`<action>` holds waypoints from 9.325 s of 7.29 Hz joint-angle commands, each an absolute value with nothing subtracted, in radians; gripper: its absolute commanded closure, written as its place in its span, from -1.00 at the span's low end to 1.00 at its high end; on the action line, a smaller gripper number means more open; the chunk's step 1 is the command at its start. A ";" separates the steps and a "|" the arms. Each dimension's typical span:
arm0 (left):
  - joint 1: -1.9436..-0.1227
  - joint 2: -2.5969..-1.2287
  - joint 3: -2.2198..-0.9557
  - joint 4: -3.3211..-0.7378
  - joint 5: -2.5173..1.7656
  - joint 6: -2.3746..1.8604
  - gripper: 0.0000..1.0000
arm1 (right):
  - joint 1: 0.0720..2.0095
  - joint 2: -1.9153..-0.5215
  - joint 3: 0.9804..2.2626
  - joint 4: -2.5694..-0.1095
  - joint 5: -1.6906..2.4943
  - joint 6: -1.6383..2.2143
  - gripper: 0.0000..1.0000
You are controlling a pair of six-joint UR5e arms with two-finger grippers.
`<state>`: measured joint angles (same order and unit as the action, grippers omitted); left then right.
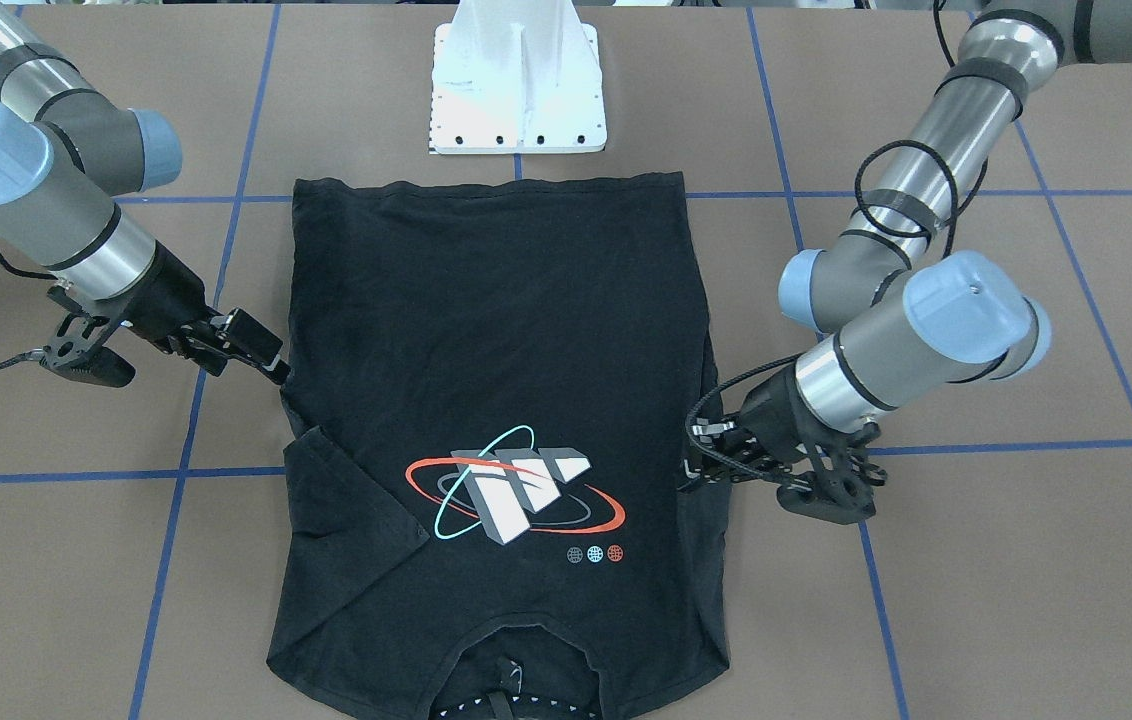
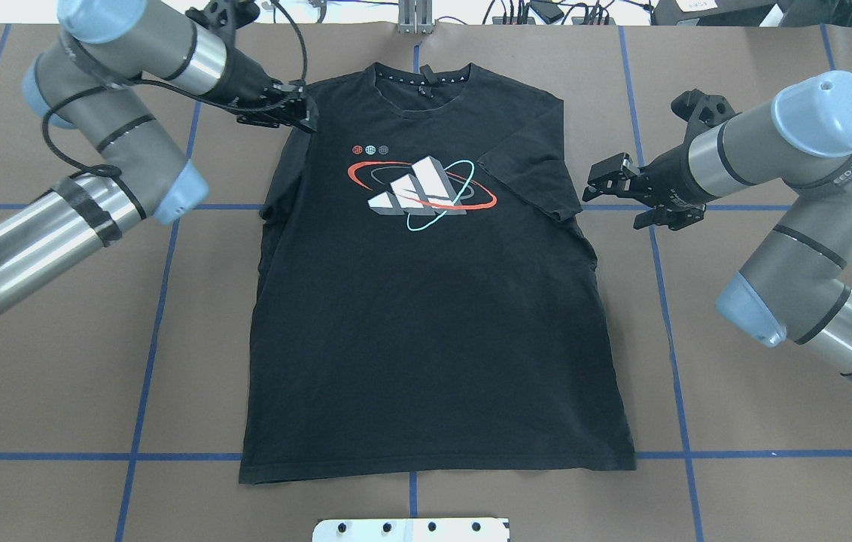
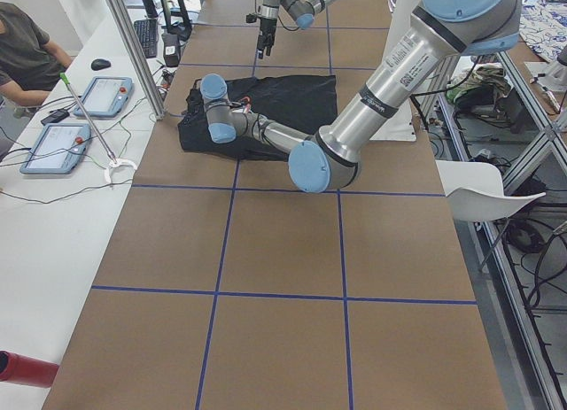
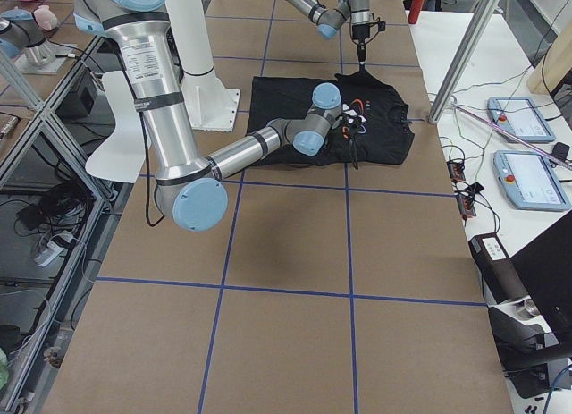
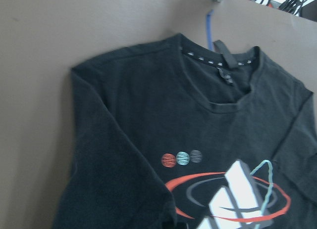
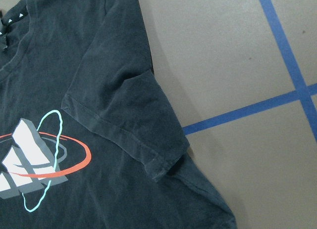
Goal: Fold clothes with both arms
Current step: 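Fold the sleeves inward with both grippers toward the shirt center, then move both grippers down to the hem corners nearest the robot, then grasp the hem corners nearest the robot with both grippers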
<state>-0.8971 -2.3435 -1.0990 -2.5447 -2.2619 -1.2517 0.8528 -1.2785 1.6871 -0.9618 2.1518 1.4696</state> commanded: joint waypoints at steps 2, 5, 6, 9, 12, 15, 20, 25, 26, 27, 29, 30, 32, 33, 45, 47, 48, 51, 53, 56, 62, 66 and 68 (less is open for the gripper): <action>-0.851 -2.425 -0.978 -2.556 -2.134 -1.264 1.00 | 0.850 -1.289 1.675 -0.962 2.151 1.462 -1.00; -0.848 -2.434 -0.969 -2.554 -2.105 -1.266 -0.12 | 0.847 -1.285 1.664 -0.962 2.146 1.460 -1.00; -0.850 -2.434 -0.980 -2.551 -2.108 -1.266 -0.67 | 0.845 -1.284 1.670 -0.963 2.122 1.463 -1.00; -0.851 -2.335 -1.183 -2.546 -2.120 -1.276 -0.82 | 0.798 -1.293 1.727 -0.969 2.094 1.587 -1.00; -0.841 -2.021 -1.582 -2.545 -2.118 -1.299 -0.90 | 0.697 -1.374 1.790 -0.977 2.042 1.860 -0.99; -0.834 -1.905 -1.697 -2.546 -2.111 -1.328 -0.90 | 0.420 -1.547 2.087 -1.244 1.788 2.033 -0.95; -0.833 -1.901 -1.713 -2.546 -2.094 -1.328 -0.90 | 0.166 -1.644 2.134 -1.239 1.591 2.336 -0.59; -0.834 -1.846 -1.765 -2.546 -2.094 -1.327 -0.90 | 0.091 -1.681 2.137 -1.239 1.582 2.361 -0.34; -0.834 -1.841 -1.767 -2.546 -2.094 -1.327 -0.90 | 0.087 -1.680 2.137 -1.239 1.575 2.361 -0.17; -0.834 -1.829 -1.773 -2.546 -2.094 -1.327 -0.90 | 0.087 -1.680 2.134 -1.241 1.574 2.361 0.13; -0.834 -1.819 -1.776 -2.546 -2.094 -1.325 -0.90 | 0.086 -1.681 2.134 -1.239 1.566 2.359 1.00; -0.834 -1.819 -1.776 -2.546 -2.094 -1.327 -0.90 | 0.084 -1.680 2.138 -1.239 1.559 2.359 1.00; -0.827 -1.824 -1.778 -2.516 -2.068 -1.453 -0.90 | 0.087 -1.681 2.170 -1.239 1.557 2.361 1.00; -0.796 -1.816 -1.798 -2.507 -2.048 -1.554 -0.90 | 0.089 -1.686 2.186 -1.241 1.560 2.358 1.00; -0.051 -1.529 -2.094 -2.080 -1.506 -2.059 -0.51 | 0.086 -1.750 2.246 -1.243 1.569 2.350 1.00; -0.052 -1.540 -2.091 -2.080 -1.506 -2.057 -0.44 | 0.086 -1.749 2.244 -1.243 1.569 2.350 1.00; -0.054 -1.549 -2.091 -2.080 -1.506 -2.054 -0.41 | 0.086 -1.750 2.244 -1.243 1.569 2.350 1.00; -0.058 -1.566 -2.066 -2.082 -1.491 -2.046 -0.40 | 0.086 -1.749 2.244 -1.243 1.568 2.350 1.00; -0.060 -1.595 -2.060 -2.082 -1.488 -2.043 -0.32 | 0.086 -1.749 2.244 -1.243 1.569 2.349 1.00; -0.069 -1.595 -2.048 -2.080 -1.476 -2.028 -0.28 | 0.087 -1.750 2.243 -1.243 1.569 2.349 1.00; -0.069 -1.598 -2.039 -2.080 -1.477 -2.028 0.79 | 0.086 -1.749 2.241 -1.243 1.569 2.349 1.00; -0.080 -1.588 -2.155 -2.066 -1.488 -2.026 1.00 | 0.095 -1.749 2.256 -1.243 1.575 2.347 1.00; -0.086 -1.571 -2.218 -2.059 -1.493 -2.025 1.00 | 0.095 -1.794 2.310 -1.243 1.591 2.347 1.00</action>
